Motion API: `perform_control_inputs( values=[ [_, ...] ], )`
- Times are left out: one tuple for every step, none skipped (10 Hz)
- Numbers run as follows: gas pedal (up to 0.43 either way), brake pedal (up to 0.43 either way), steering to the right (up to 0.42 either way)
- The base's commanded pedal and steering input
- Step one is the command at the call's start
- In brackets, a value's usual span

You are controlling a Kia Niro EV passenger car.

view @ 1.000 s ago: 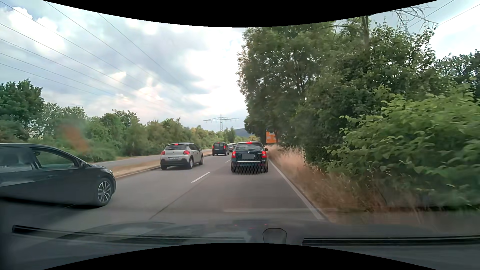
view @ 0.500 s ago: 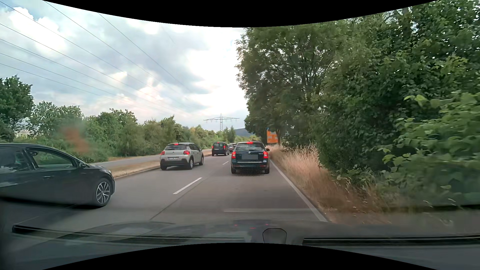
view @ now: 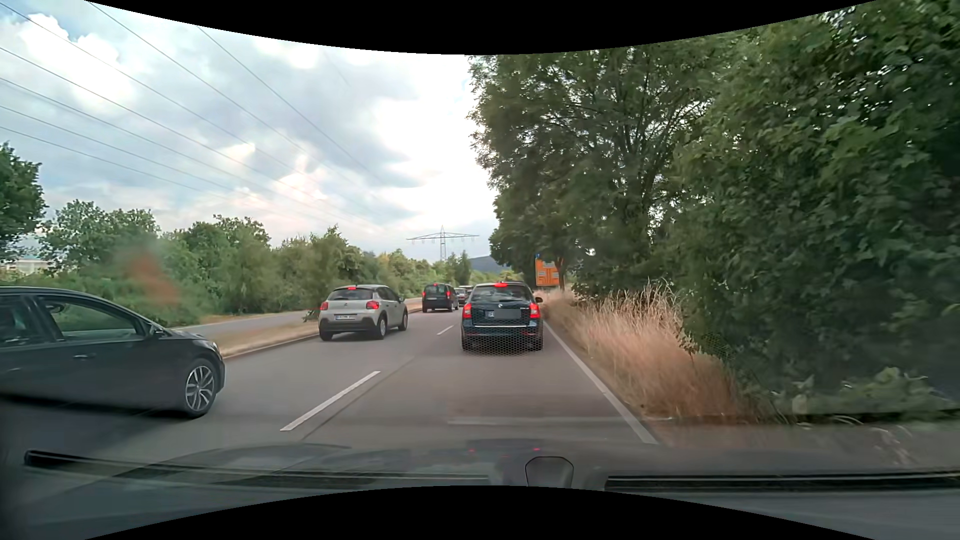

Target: Follow the waypoints while adhering to traffic rules and regulations

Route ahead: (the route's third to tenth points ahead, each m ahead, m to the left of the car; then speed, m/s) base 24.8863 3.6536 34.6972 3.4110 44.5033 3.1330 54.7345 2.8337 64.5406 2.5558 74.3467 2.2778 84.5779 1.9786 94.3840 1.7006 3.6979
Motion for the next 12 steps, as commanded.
perform_control_inputs(
  values=[
    [0.02, 0.0, -0.008],
    [0.0, 0.0, -0.008],
    [0.0, 0.0, -0.008],
    [0.0, 0.0, -0.008],
    [0.0, 0.0, -0.006],
    [0.0, 0.0, -0.005],
    [0.0, 0.0, -0.001],
    [0.0, 0.0, 0.001],
    [0.0, 0.0, 0.002],
    [0.0, 0.0, 0.002],
    [0.0, 0.0, 0.003],
    [0.0, 0.006, 0.005]
  ],
)
